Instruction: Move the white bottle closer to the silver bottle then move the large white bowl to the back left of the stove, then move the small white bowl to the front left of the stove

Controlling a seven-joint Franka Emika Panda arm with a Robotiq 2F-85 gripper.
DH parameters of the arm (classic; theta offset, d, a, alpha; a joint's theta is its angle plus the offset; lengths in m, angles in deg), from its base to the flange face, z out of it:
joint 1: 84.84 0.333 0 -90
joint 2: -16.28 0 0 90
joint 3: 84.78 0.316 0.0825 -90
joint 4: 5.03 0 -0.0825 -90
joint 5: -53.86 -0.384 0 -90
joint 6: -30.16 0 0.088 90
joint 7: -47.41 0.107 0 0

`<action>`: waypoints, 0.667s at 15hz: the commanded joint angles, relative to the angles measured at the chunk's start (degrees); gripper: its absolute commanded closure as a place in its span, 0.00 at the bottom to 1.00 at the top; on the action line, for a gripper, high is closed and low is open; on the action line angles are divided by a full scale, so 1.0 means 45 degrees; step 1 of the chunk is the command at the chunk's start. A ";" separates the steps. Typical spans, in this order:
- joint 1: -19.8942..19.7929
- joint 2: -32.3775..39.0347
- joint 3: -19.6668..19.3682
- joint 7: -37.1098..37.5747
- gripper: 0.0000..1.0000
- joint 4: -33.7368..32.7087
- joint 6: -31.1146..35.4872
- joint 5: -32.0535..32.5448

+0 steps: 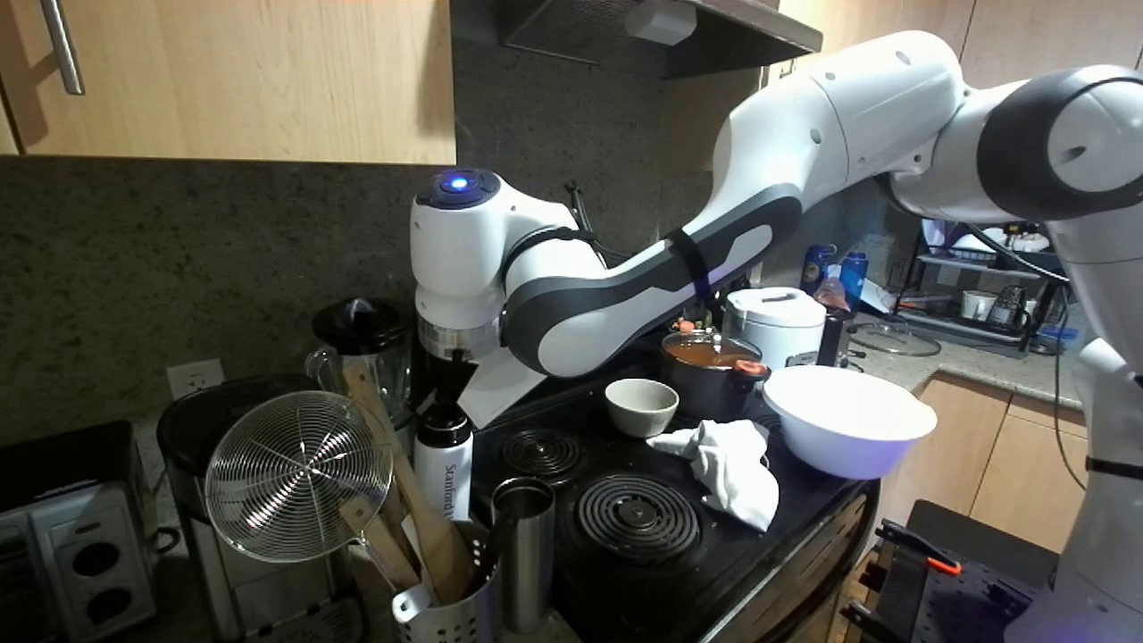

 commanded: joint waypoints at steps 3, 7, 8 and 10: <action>0.0373 0.0455 -0.0538 -0.0262 0.94 -0.0621 -0.0190 -0.0386; 0.0417 0.0673 -0.0668 -0.0237 0.94 -0.0713 -0.0233 -0.0542; 0.0423 0.0705 -0.0691 -0.0222 0.94 -0.0712 -0.0223 -0.0571; 0.0426 0.0775 -0.0721 -0.0213 0.94 -0.0712 -0.0201 -0.0624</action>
